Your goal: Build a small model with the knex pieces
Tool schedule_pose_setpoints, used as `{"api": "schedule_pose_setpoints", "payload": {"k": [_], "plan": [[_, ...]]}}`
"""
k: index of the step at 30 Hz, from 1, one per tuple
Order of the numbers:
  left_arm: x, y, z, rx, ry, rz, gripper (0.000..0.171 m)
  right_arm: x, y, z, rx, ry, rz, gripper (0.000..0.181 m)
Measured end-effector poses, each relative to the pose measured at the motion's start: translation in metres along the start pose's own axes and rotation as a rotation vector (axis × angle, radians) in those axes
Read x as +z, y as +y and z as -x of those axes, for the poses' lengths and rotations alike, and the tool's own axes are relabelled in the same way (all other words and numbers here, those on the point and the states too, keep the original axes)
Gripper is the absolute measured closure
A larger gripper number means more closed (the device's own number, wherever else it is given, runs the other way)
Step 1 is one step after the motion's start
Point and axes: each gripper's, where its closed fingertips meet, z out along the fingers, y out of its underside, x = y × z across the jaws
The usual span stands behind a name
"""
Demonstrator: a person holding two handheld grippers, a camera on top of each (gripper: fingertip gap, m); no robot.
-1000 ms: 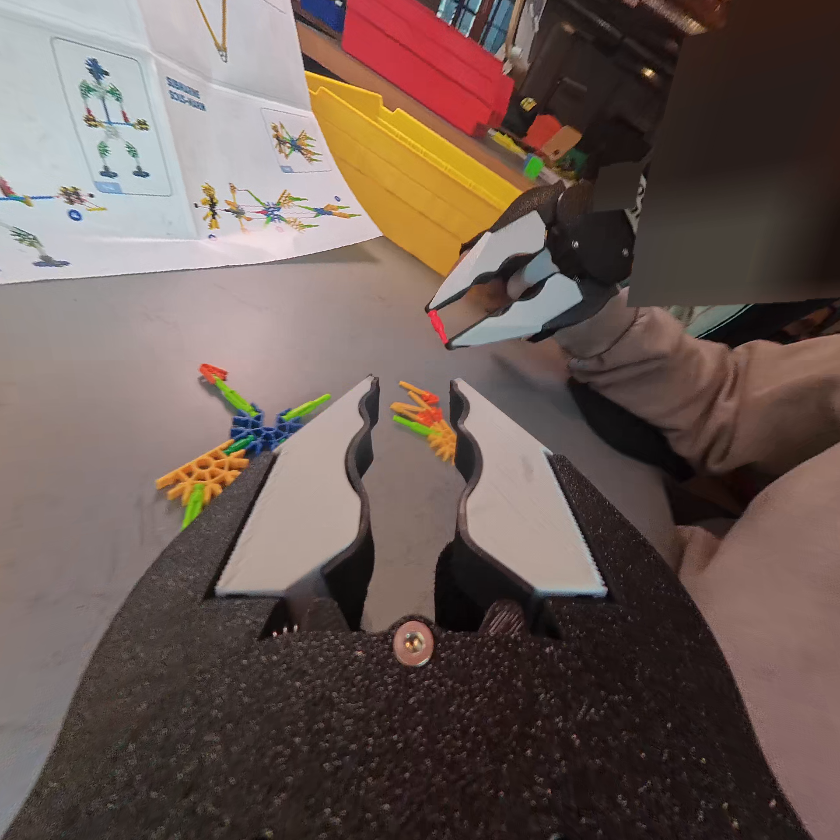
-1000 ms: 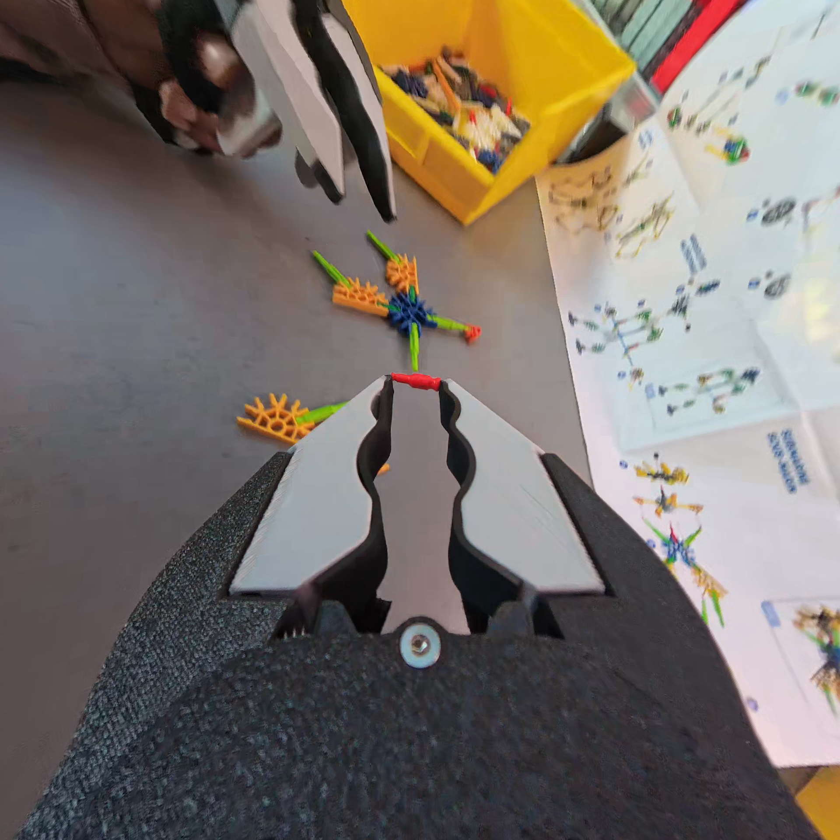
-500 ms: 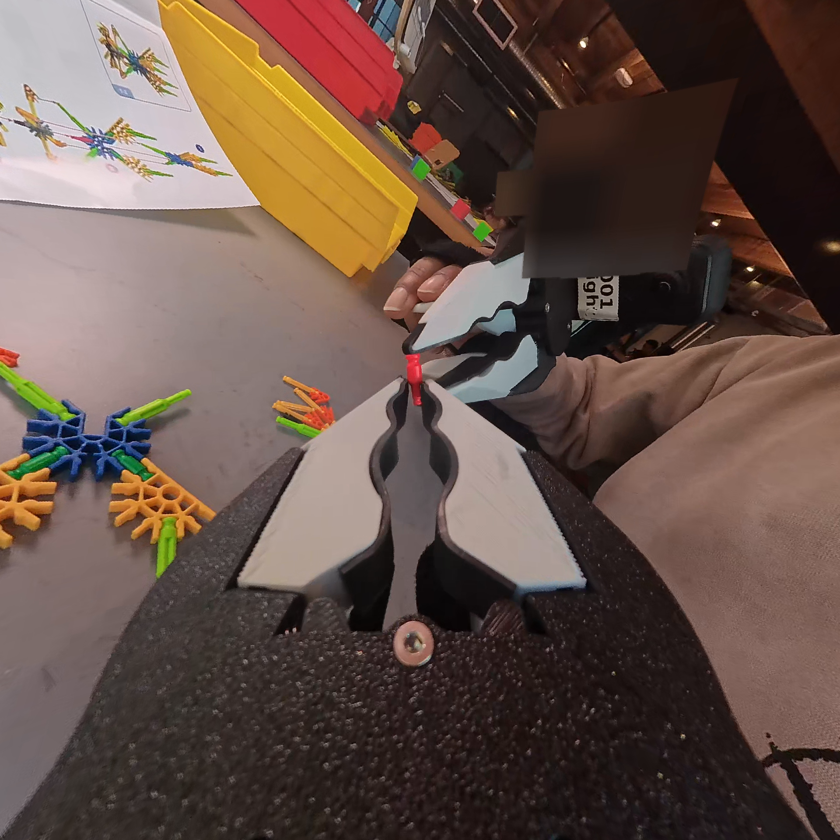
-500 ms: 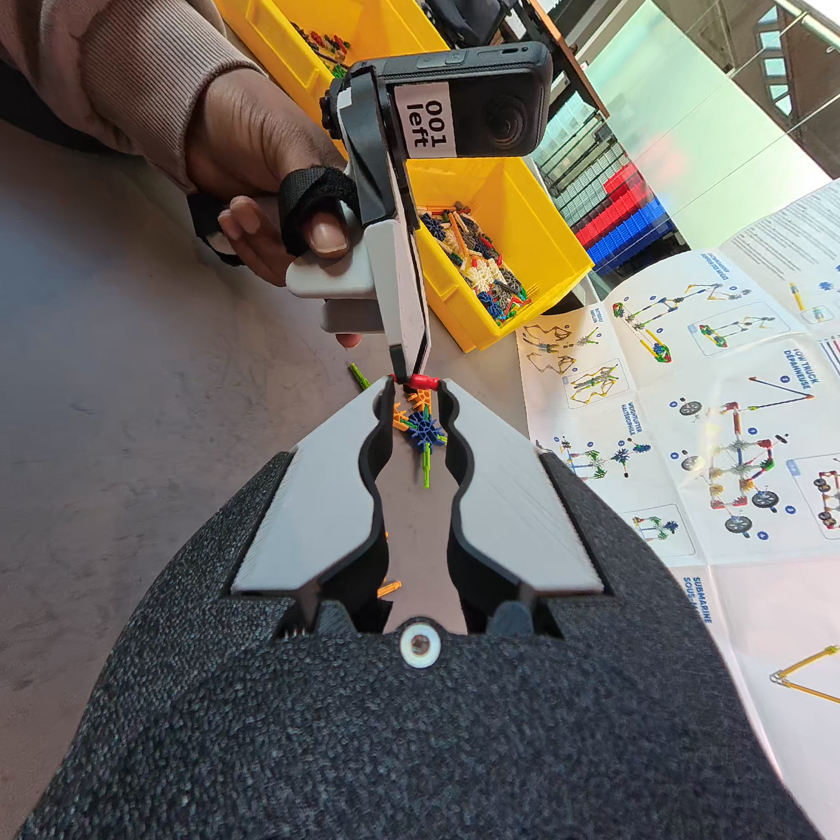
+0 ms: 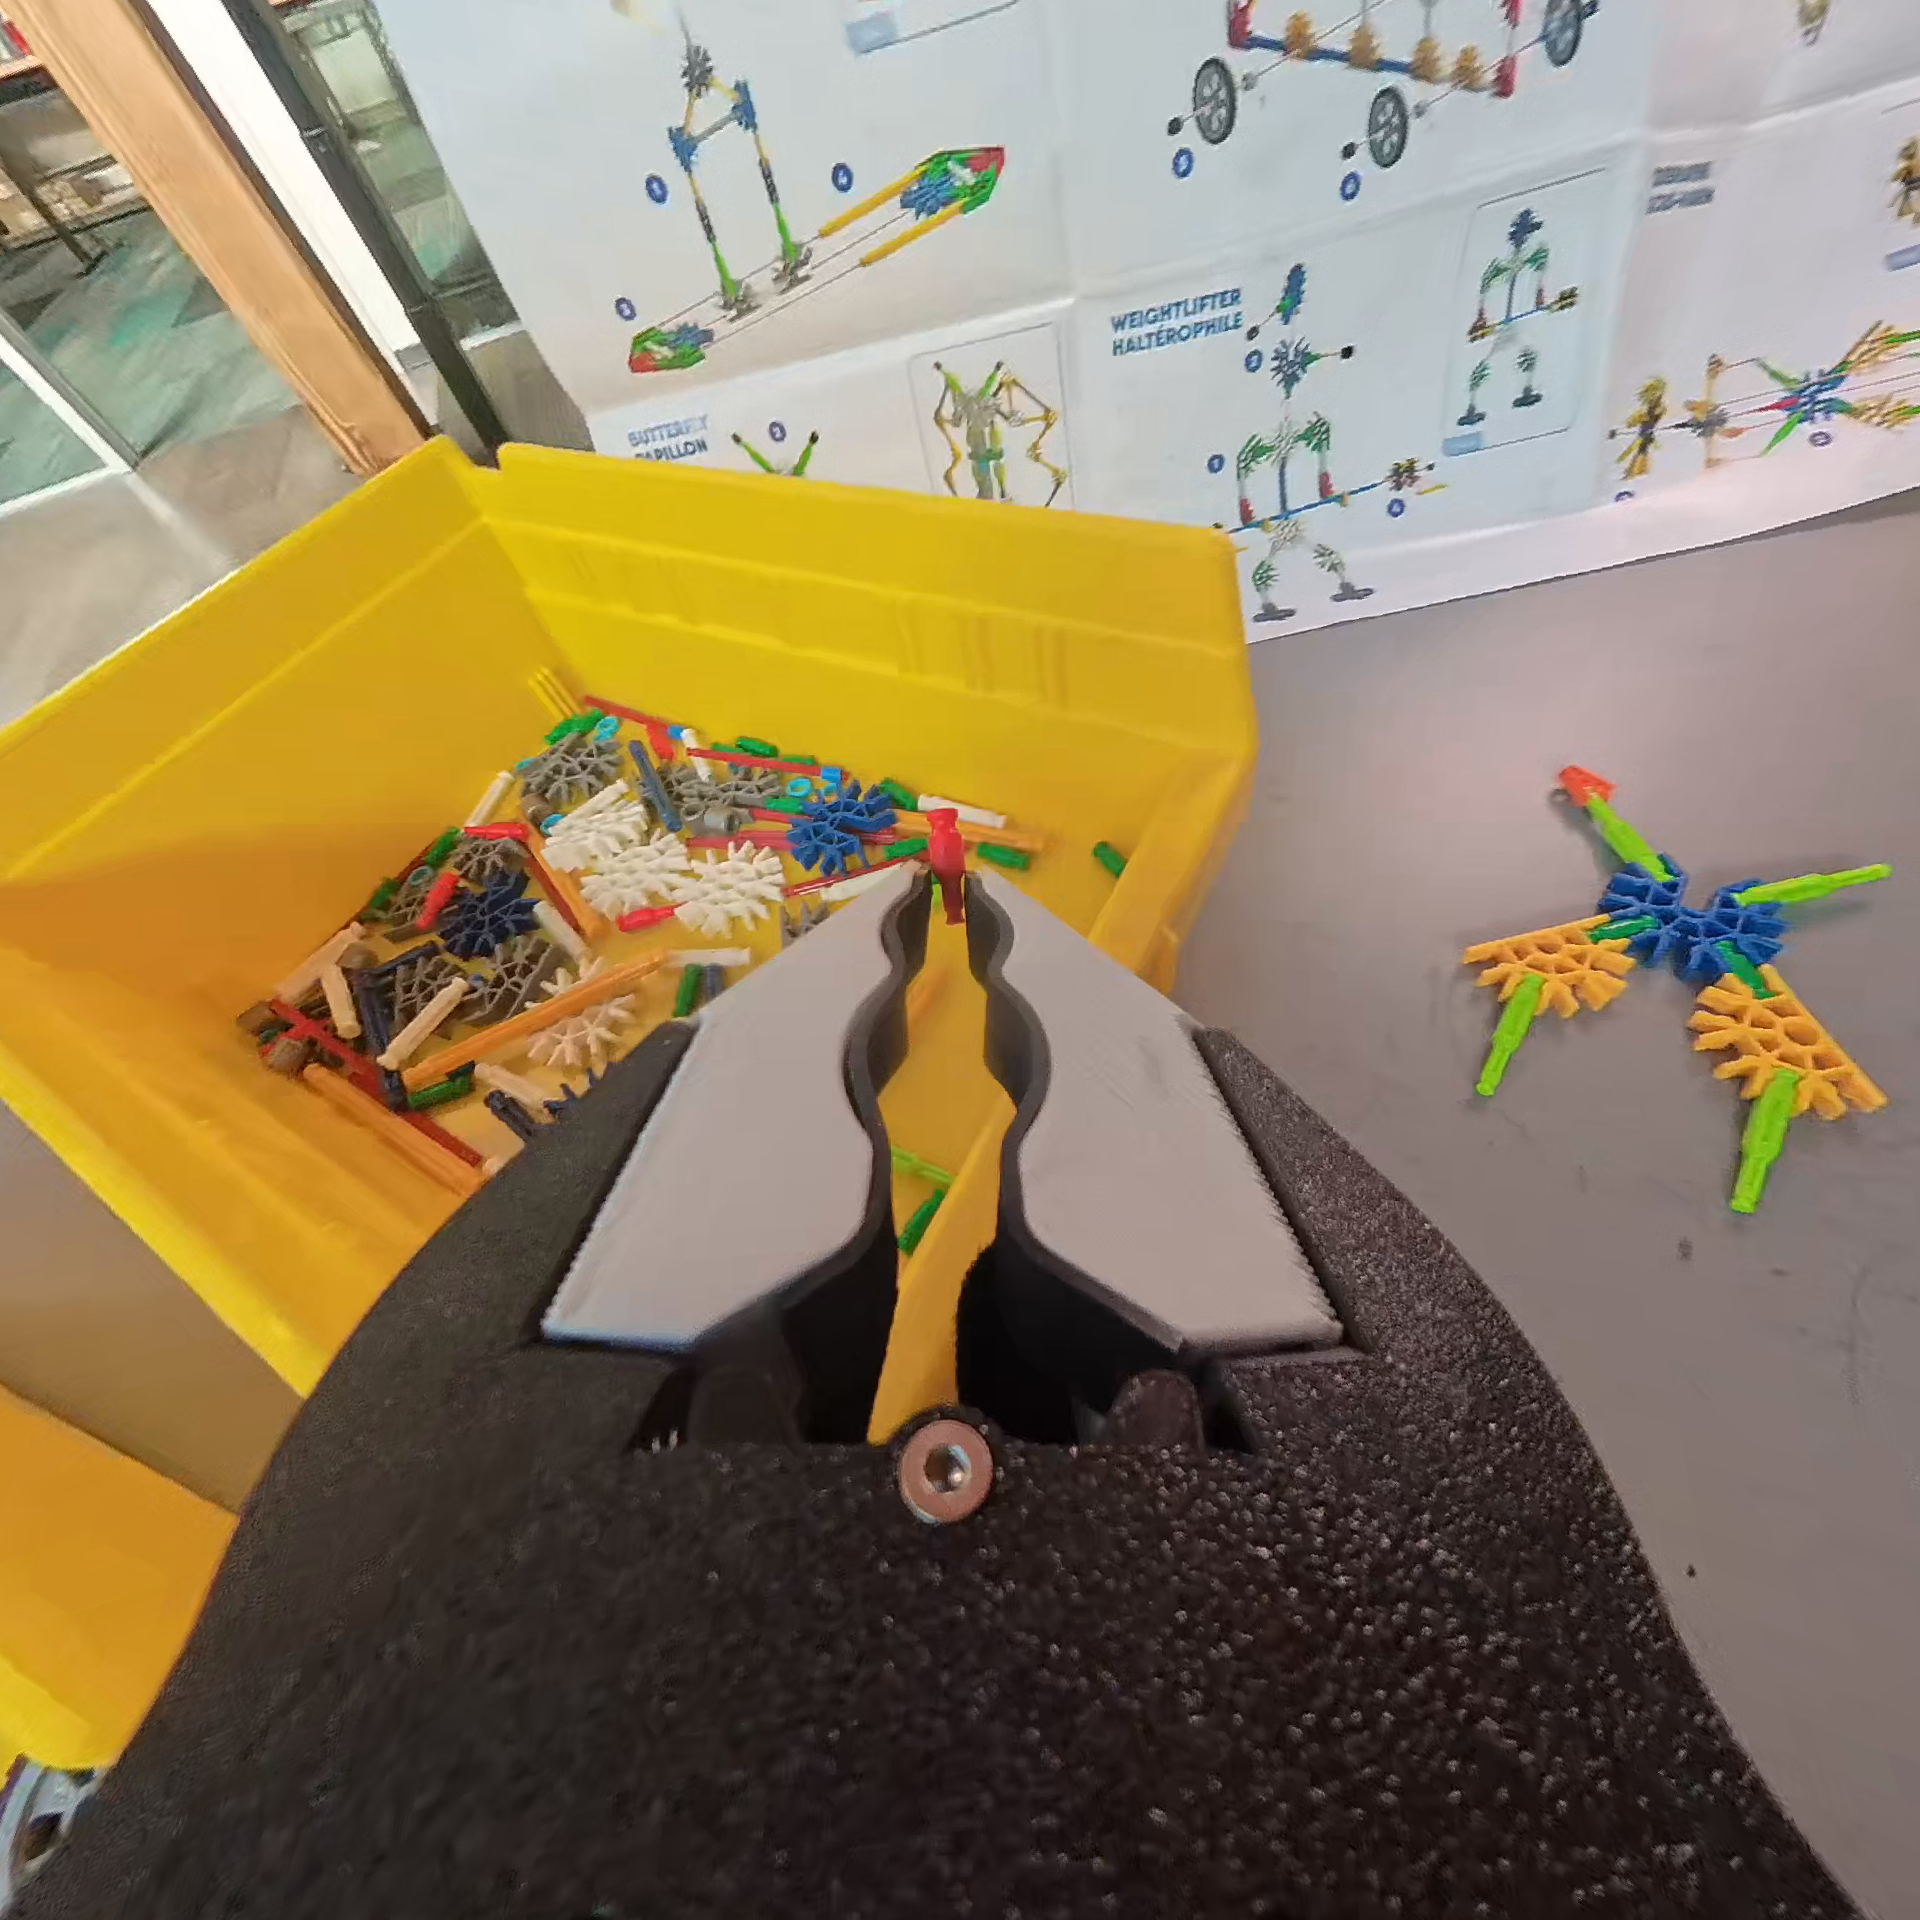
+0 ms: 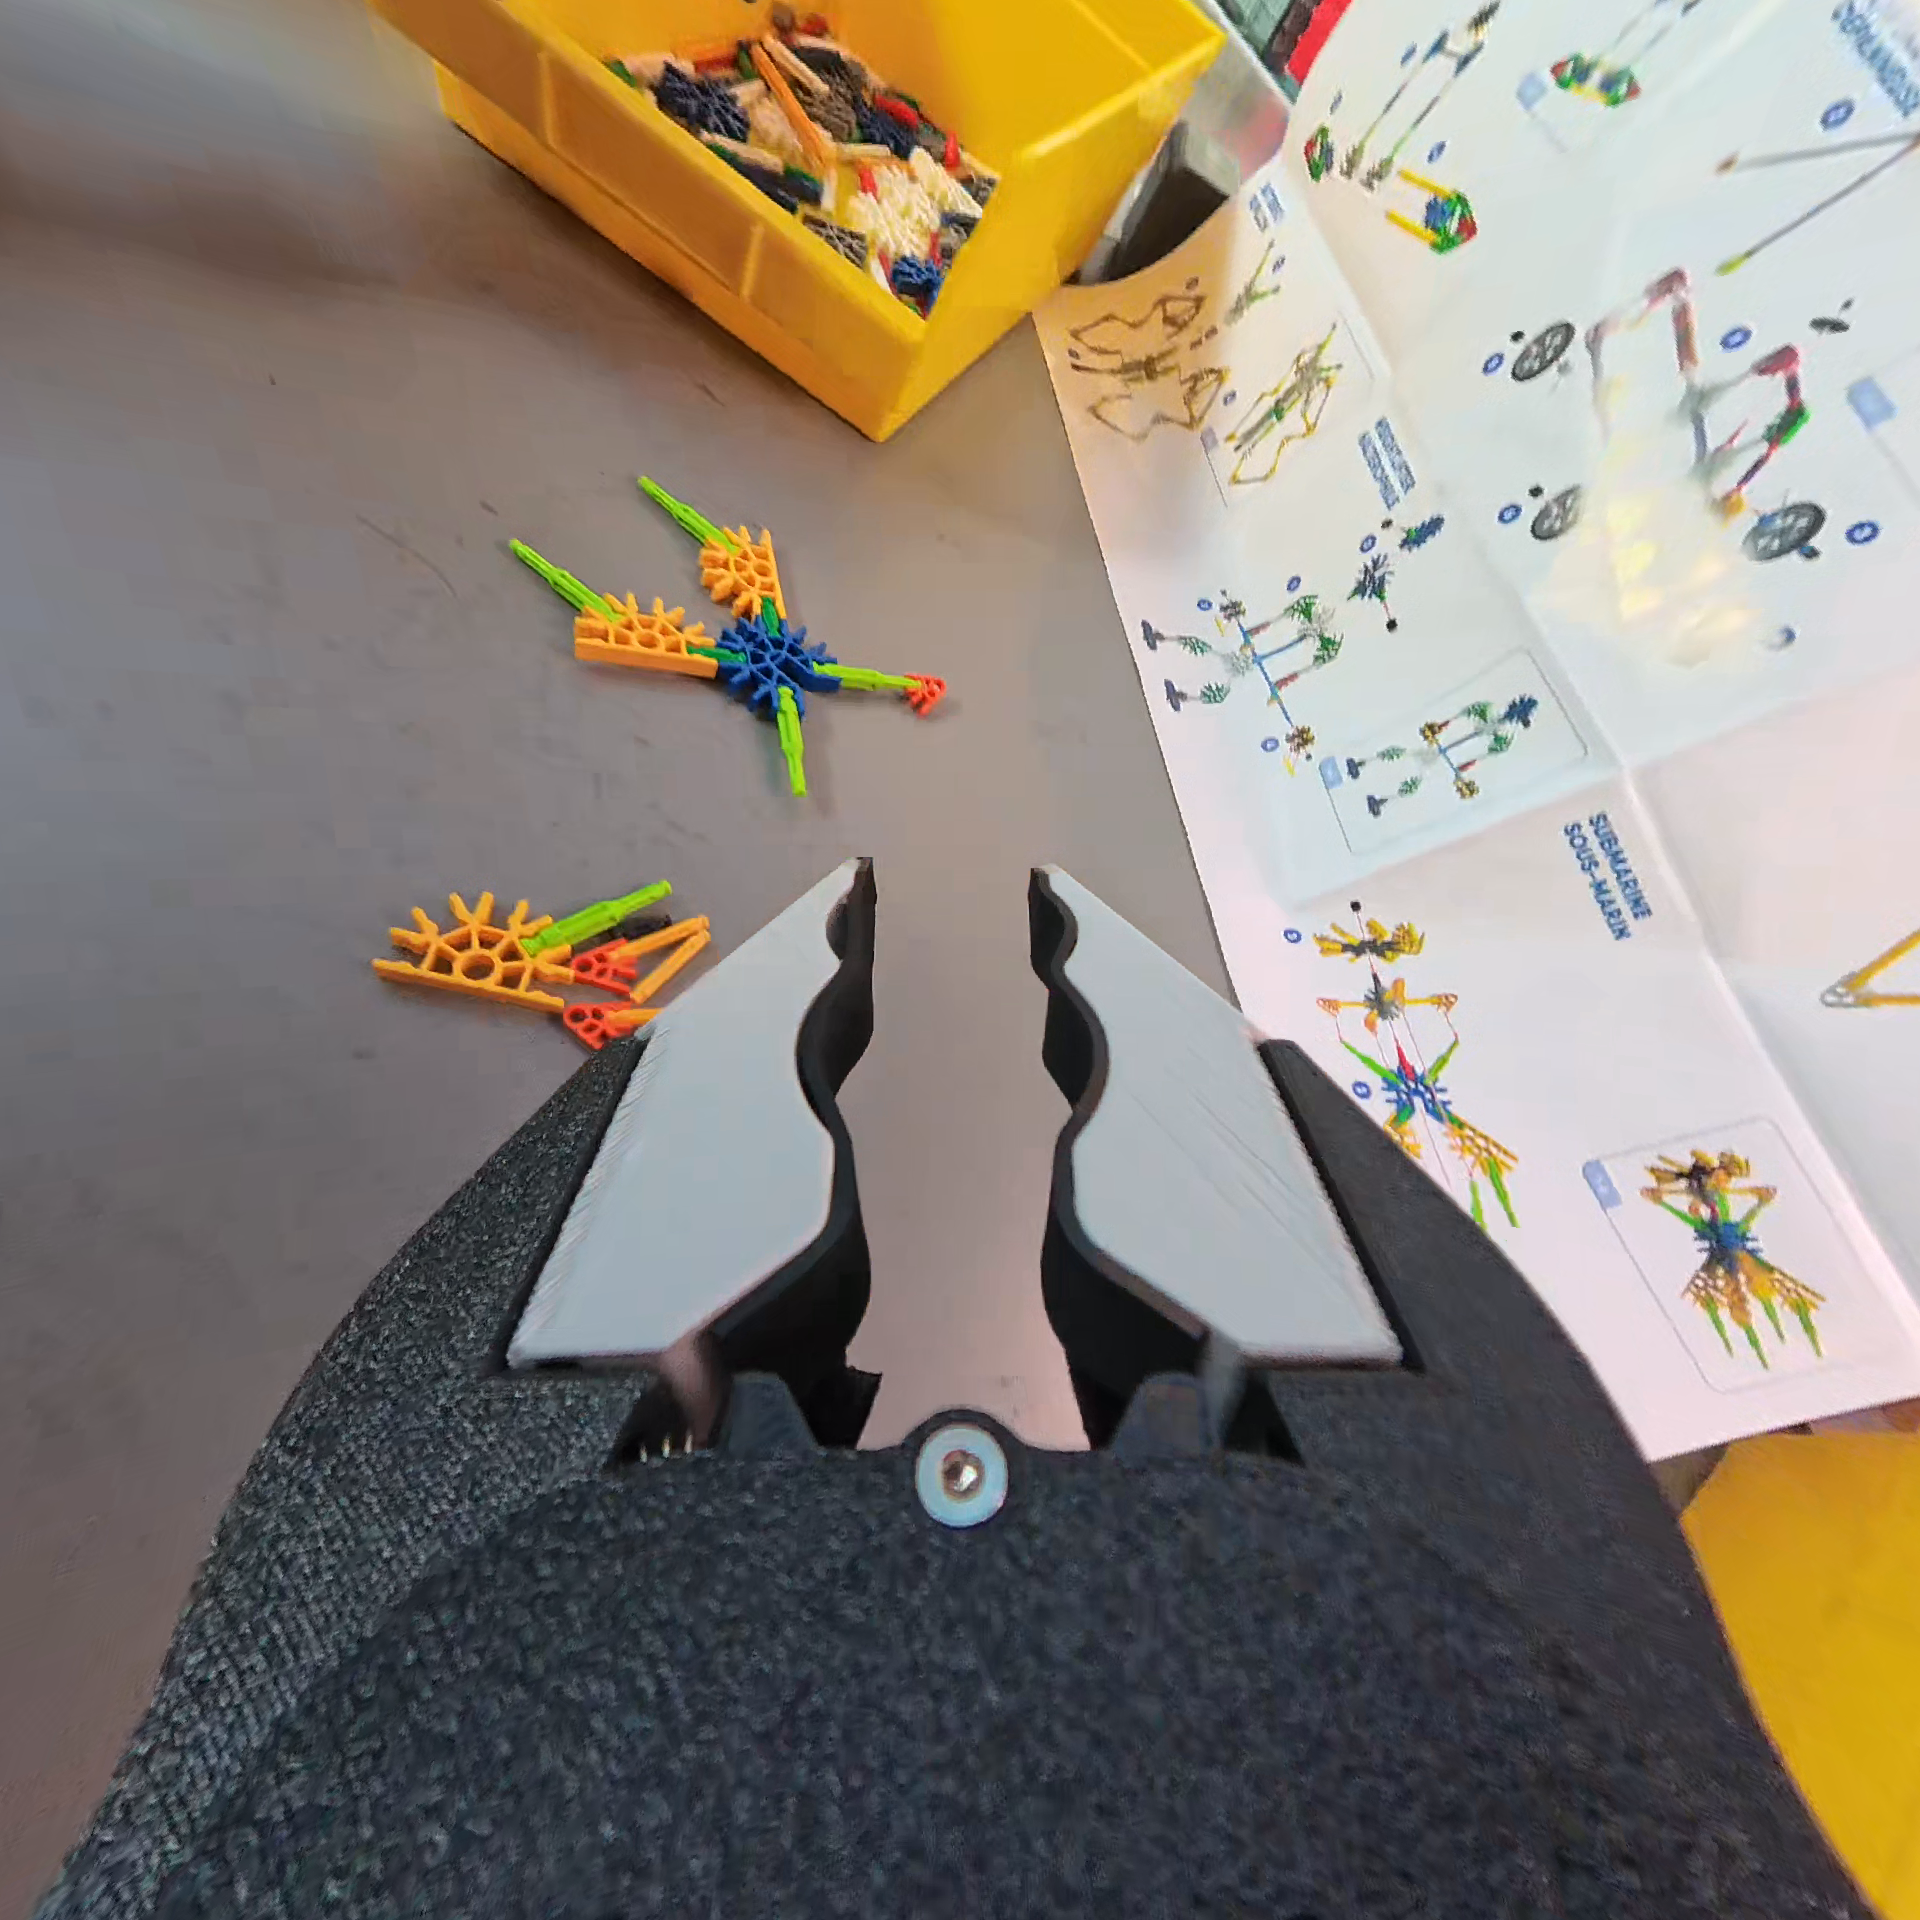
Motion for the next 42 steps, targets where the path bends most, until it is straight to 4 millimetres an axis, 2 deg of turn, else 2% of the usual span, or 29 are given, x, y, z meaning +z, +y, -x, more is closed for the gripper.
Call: {"api": "schedule_pose_setpoints", "payload": {"k": [2, 5, 8, 10, 12, 13, 15, 20, 24, 28, 32, 35, 37, 40, 42], "plan": [[0.001, 0.002, 0.003, -0.005, -0.012, 0.013, 0.152, -0.004, 0.010, -0.001, 0.059, -0.059, 0.024, 0.154], [0.002, -0.002, -0.013, 0.015, 0.042, -0.012, 0.148, -0.007, 0.021, 0.024, 0.110, -0.253, 0.048, 0.153], [0.002, -0.008, -0.047, 0.024, 0.178, -0.052, 0.148, -0.004, 0.033, 0.052, 0.080, -0.383, 0.105, 0.150], [0.000, -0.011, -0.076, -0.009, 0.308, -0.070, 0.148, 0.003, 0.042, 0.062, 0.061, -0.407, 0.165, 0.144], [-0.002, -0.010, -0.100, -0.029, 0.403, -0.064, 0.148, 0.010, 0.053, 0.065, 0.056, -0.393, 0.229, 0.144], [-0.002, -0.009, -0.110, -0.024, 0.433, -0.057, 0.148, 0.011, 0.052, 0.066, 0.078, -0.406, 0.225, 0.148], [-0.002, -0.004, -0.124, 0.018, 0.463, -0.041, 0.148, 0.011, 0.054, 0.064, 0.107, -0.406, 0.243, 0.166], [-0.006, 0.001, -0.147, 0.128, 0.509, -0.031, 0.149, 0.010, 0.056, 0.063, 0.141, -0.418, 0.241, 0.170], [-0.012, 0.004, -0.167, 0.109, 0.603, -0.012, 0.149, 0.009, 0.056, 0.059, 0.090, -0.392, 0.238, 0.171], [-0.024, 0.006, -0.196, -0.011, 0.788, 0.031, 0.149, 0.008, 0.029, 0.049, 0.066, -0.337, 0.102, 0.171], [-0.042, -0.011, -0.223, -0.248, 0.993, 0.010, 0.149, 0.002, -0.019, 0.045, 0.016, -0.256, -0.125, 0.171], [-0.054, -0.034, -0.231, -0.459, 1.104, -0.056, 0.148, 0.000, -0.053, 0.053, -0.026, -0.197, -0.258, 0.171], [-0.058, -0.041, -0.234, -0.549, 1.143, -0.078, 0.149, 0.002, -0.067, 0.057, -0.068, -0.141, -0.306, 0.170], [-0.065, -0.046, -0.237, -0.617, 1.195, -0.083, 0.151, 0.003, -0.081, 0.058, -0.127, -0.039, -0.338, 0.170], [-0.065, -0.046, -0.236, -0.612, 1.188, -0.087, 0.155, 0.005, -0.082, 0.064, -0.178, -0.024, -0.329, 0.170]]}}
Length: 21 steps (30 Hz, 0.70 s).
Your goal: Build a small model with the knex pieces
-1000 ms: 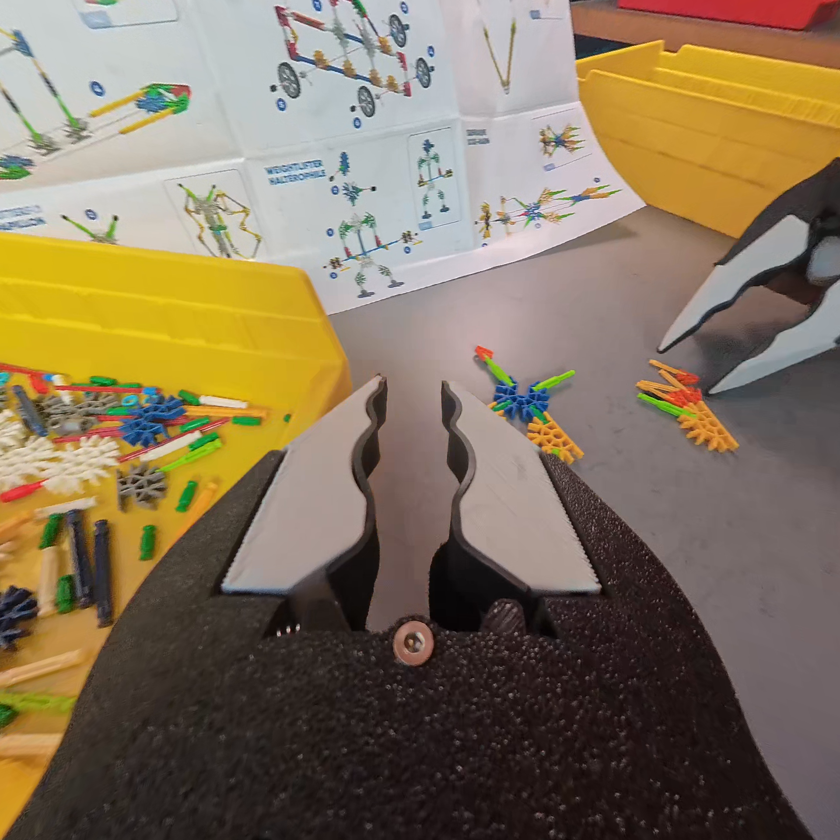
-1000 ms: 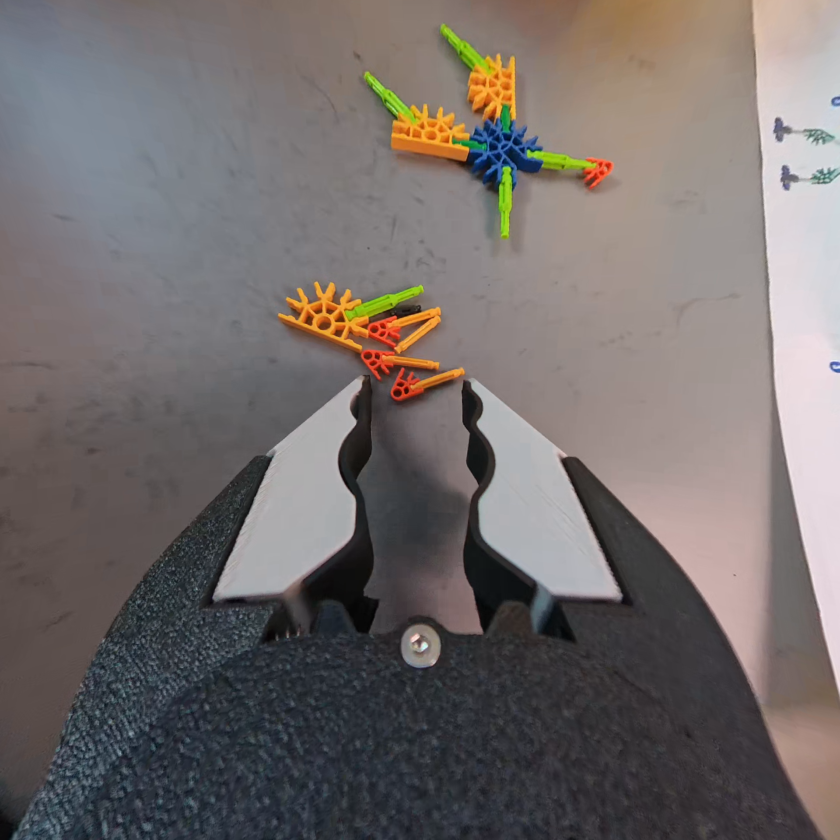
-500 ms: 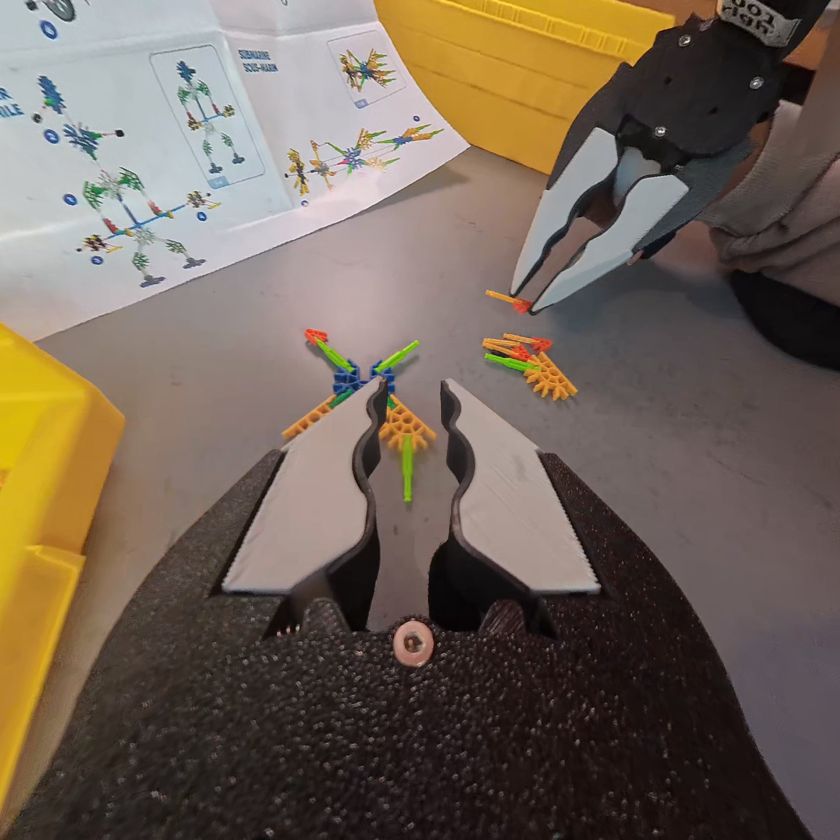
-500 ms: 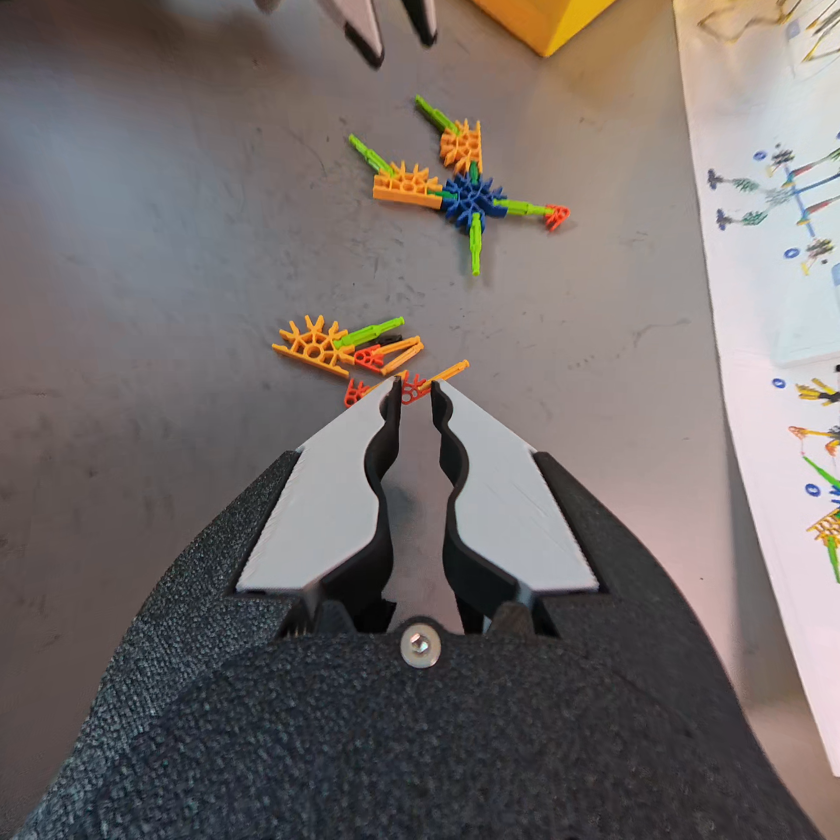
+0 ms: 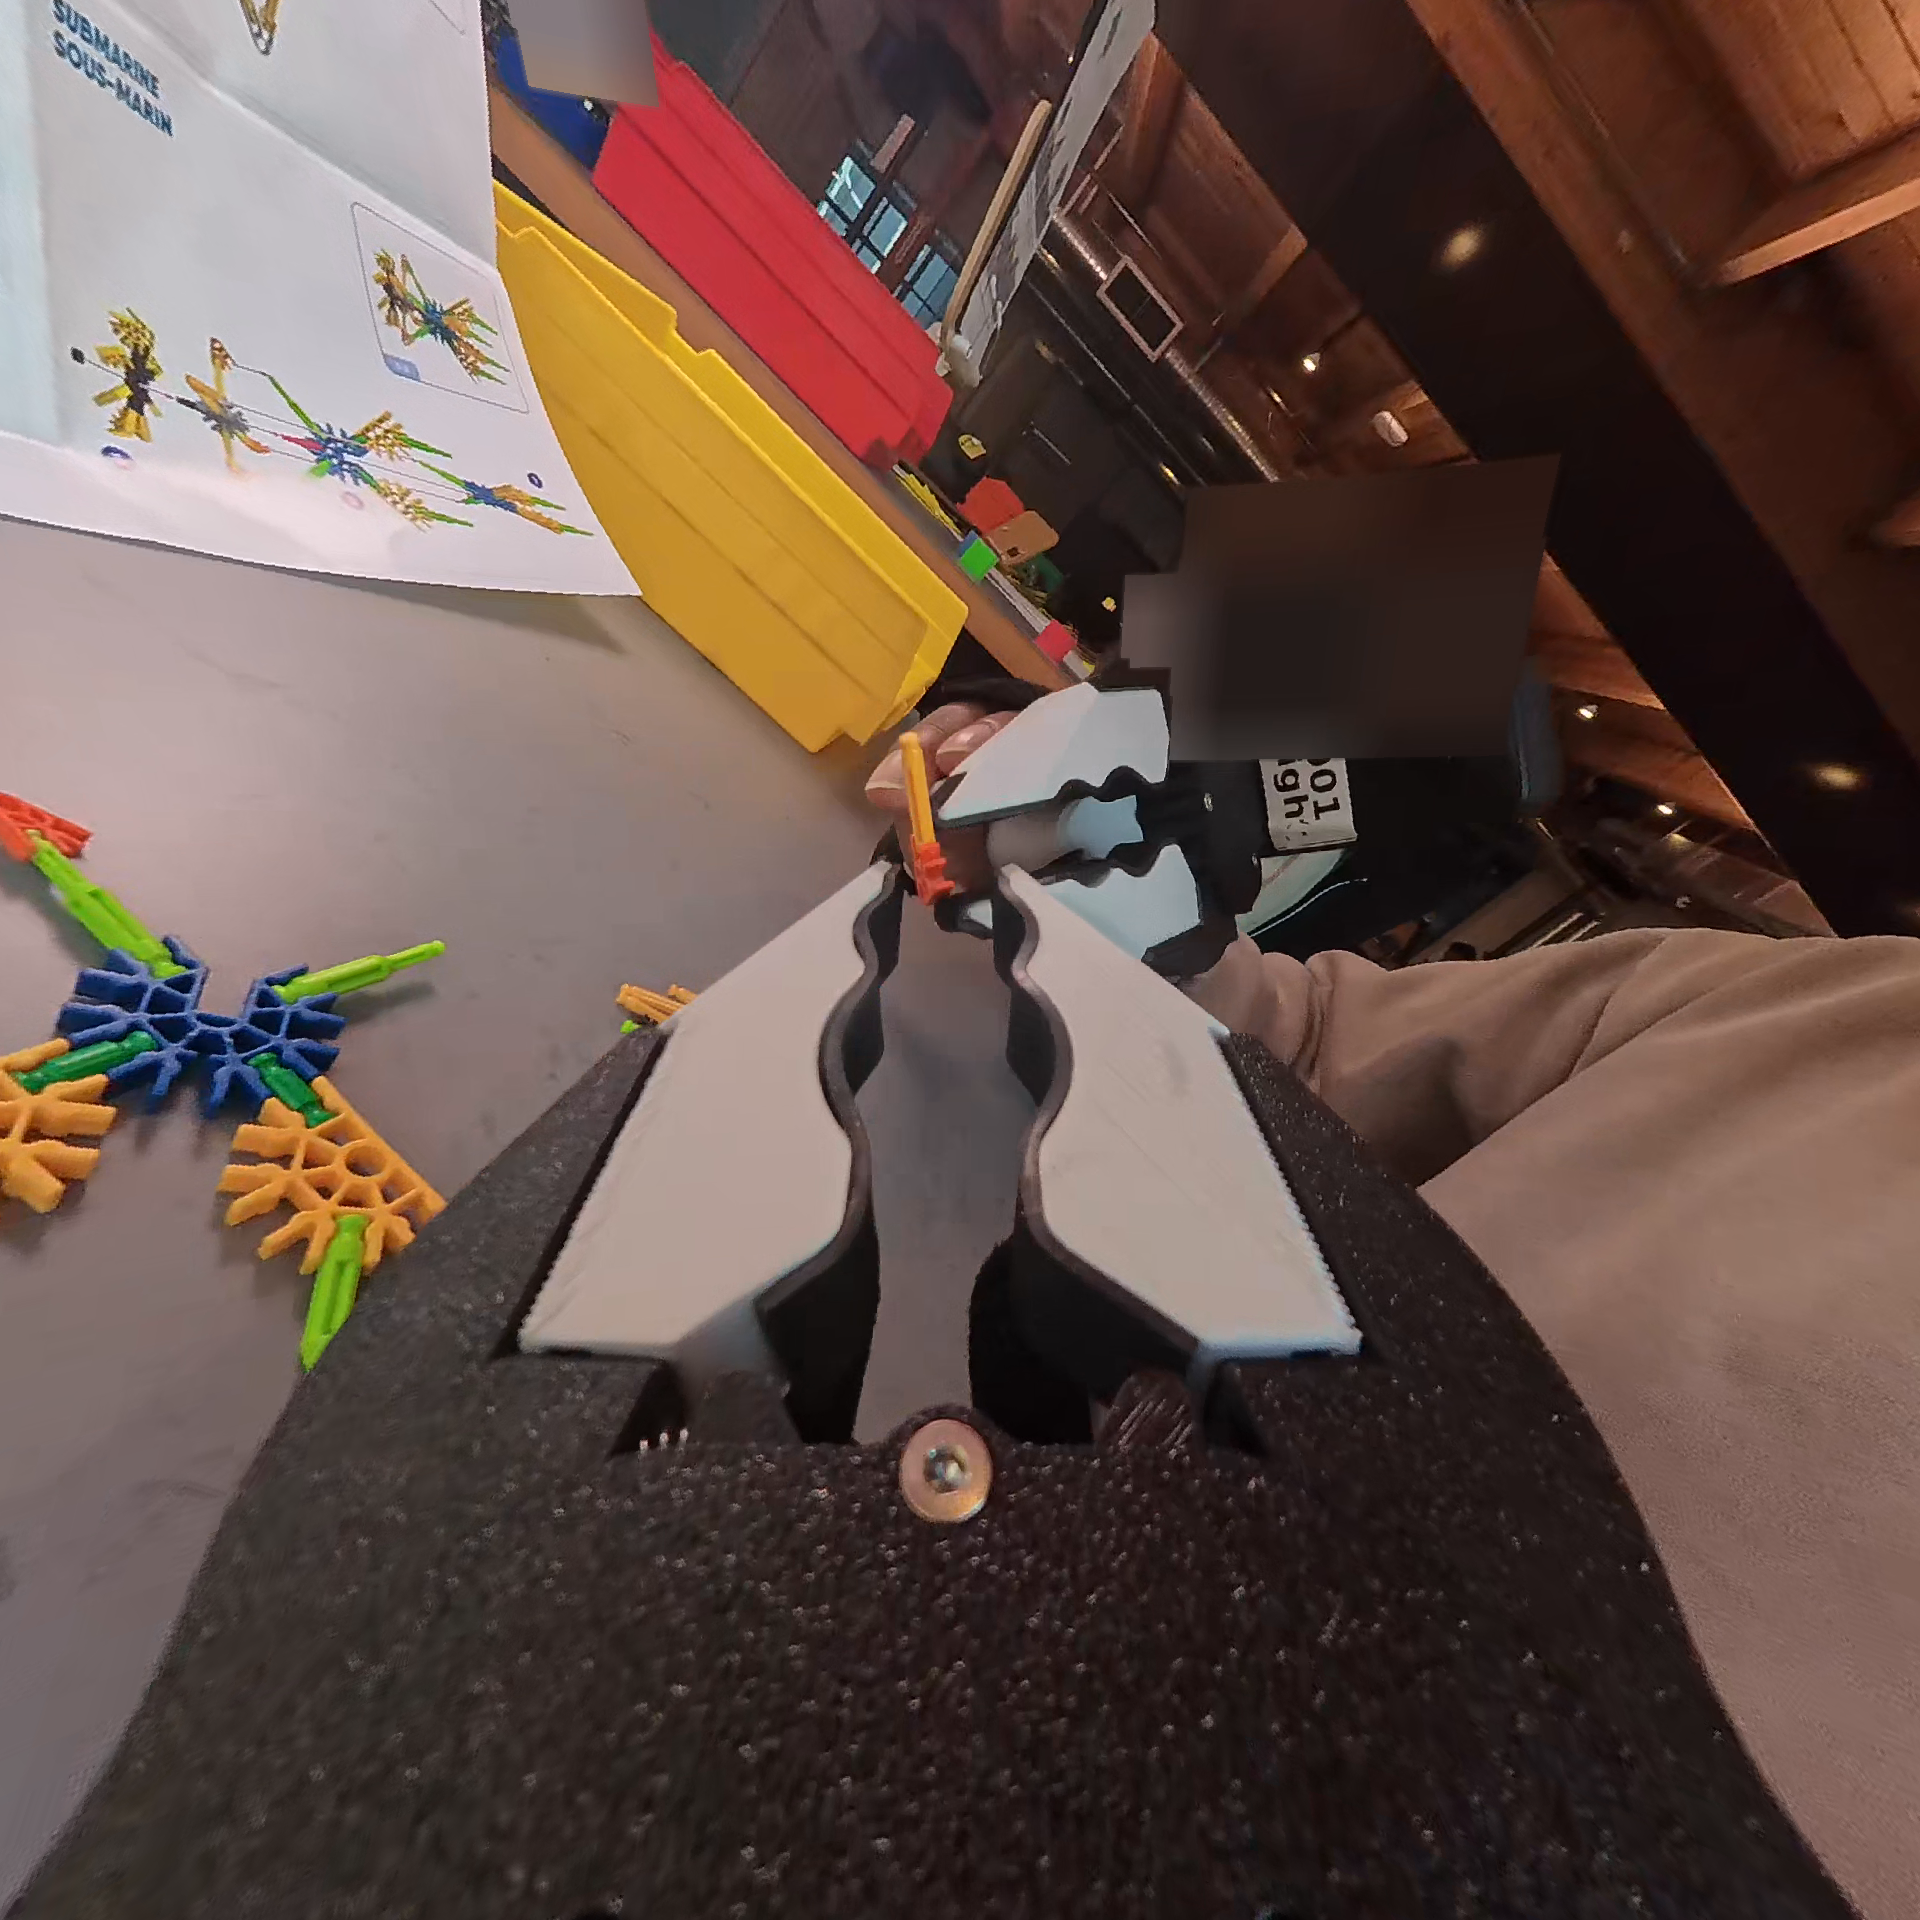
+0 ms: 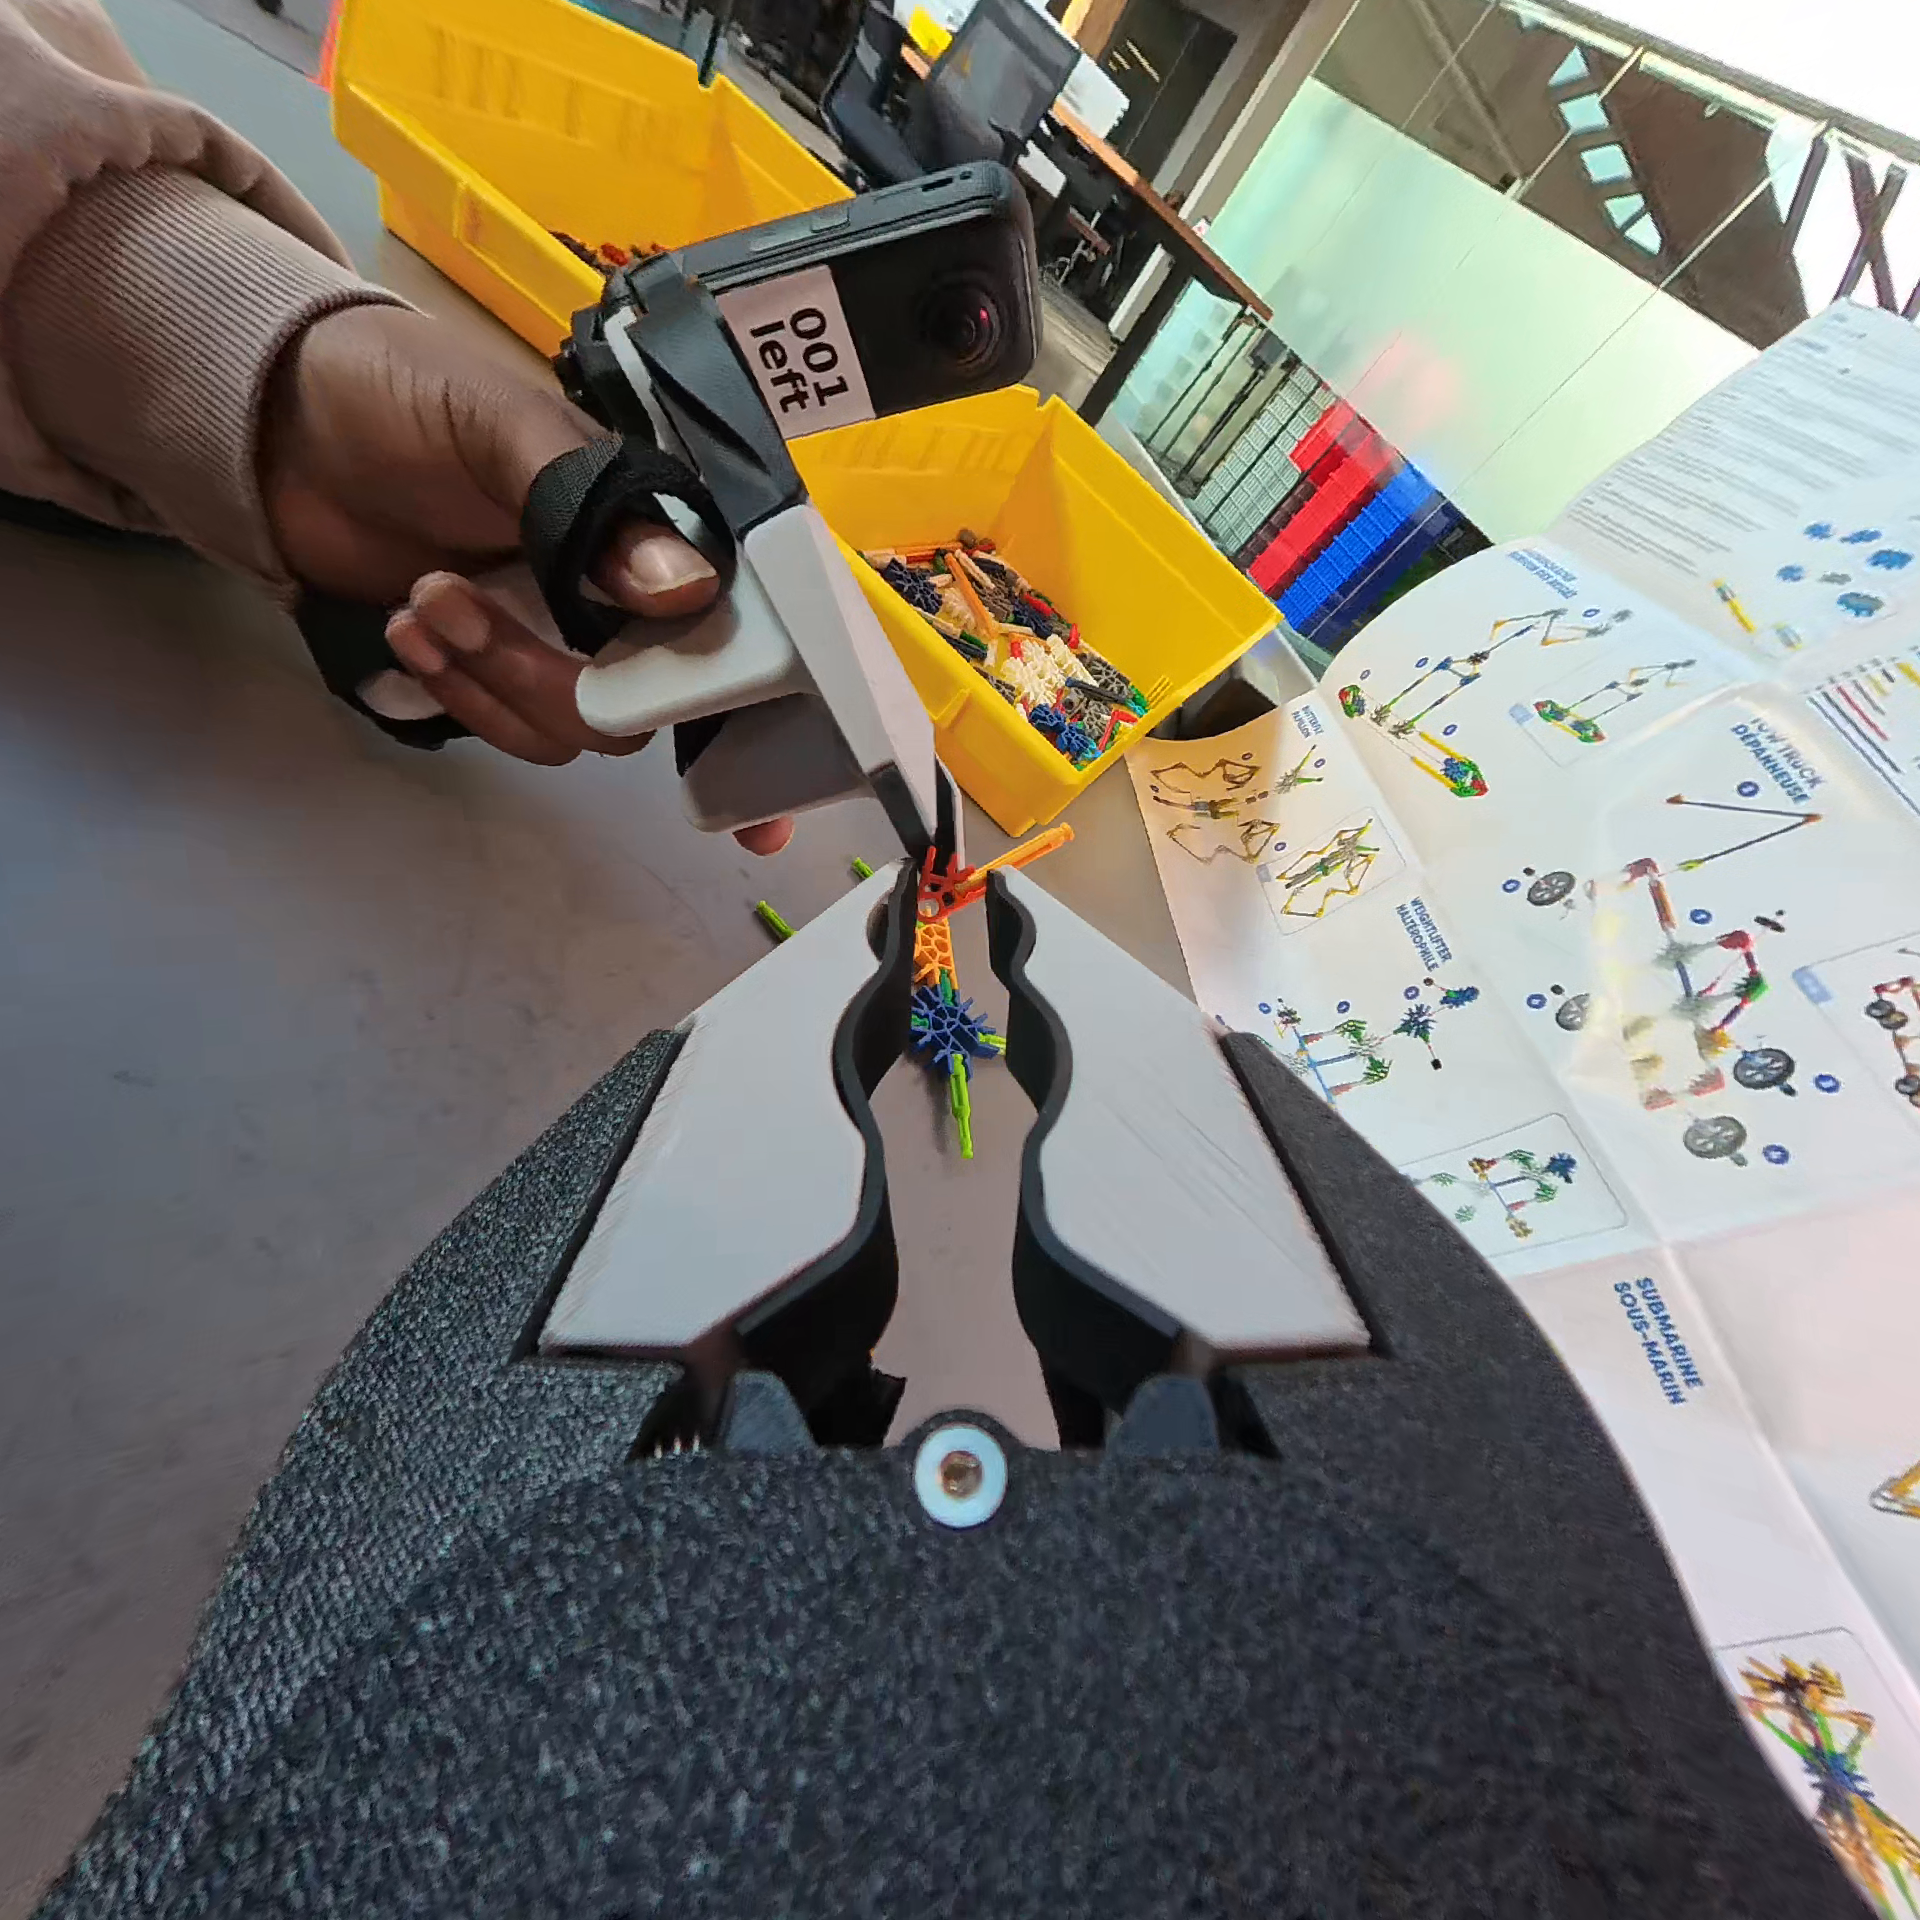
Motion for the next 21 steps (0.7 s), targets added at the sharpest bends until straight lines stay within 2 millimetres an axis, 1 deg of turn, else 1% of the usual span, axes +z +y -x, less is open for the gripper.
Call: {"api": "schedule_pose_setpoints", "payload": {"k": [2, 5, 7, 9, 12, 14, 17, 19, 21], "plan": [[-0.001, -0.001, -0.002, 0.006, 0.008, 0.003, 0.163, 0.001, -0.003, 0.001, -0.048, 0.031, -0.007, 0.170], [-0.003, -0.002, -0.002, 0.021, 0.007, 0.007, 0.168, 0.001, -0.008, 0.001, -0.088, 0.064, -0.010, 0.171], [-0.005, 0.002, 0.002, 0.080, -0.030, 0.053, 0.168, 0.002, -0.006, 0.004, -0.072, 0.037, -0.002, 0.170], [-0.009, 0.006, 0.005, 0.182, -0.070, 0.121, 0.169, 0.001, -0.003, 0.010, 0.002, -0.036, -0.011, 0.170], [-0.014, 0.020, 0.010, 0.337, -0.135, 0.263, 0.169, -0.004, 0.001, 0.016, 0.175, -0.171, -0.013, 0.158], [-0.015, 0.032, 0.012, 0.415, -0.152, 0.352, 0.169, -0.008, 0.003, 0.017, 0.259, -0.233, -0.020, 0.158], [-0.013, 0.050, 0.010, 0.483, -0.142, 0.454, 0.168, -0.008, 0.014, 0.033, 0.299, -0.343, 0.027, 0.159], [-0.010, 0.062, 0.010, 0.503, -0.133, 0.509, 0.168, -0.007, 0.017, 0.045, 0.310, -0.397, 0.043, 0.163], [-0.009, 0.071, 0.009, 0.514, -0.123, 0.550, 0.168, -0.007, 0.017, 0.056, 0.311, -0.452, 0.054, 0.174]]}}
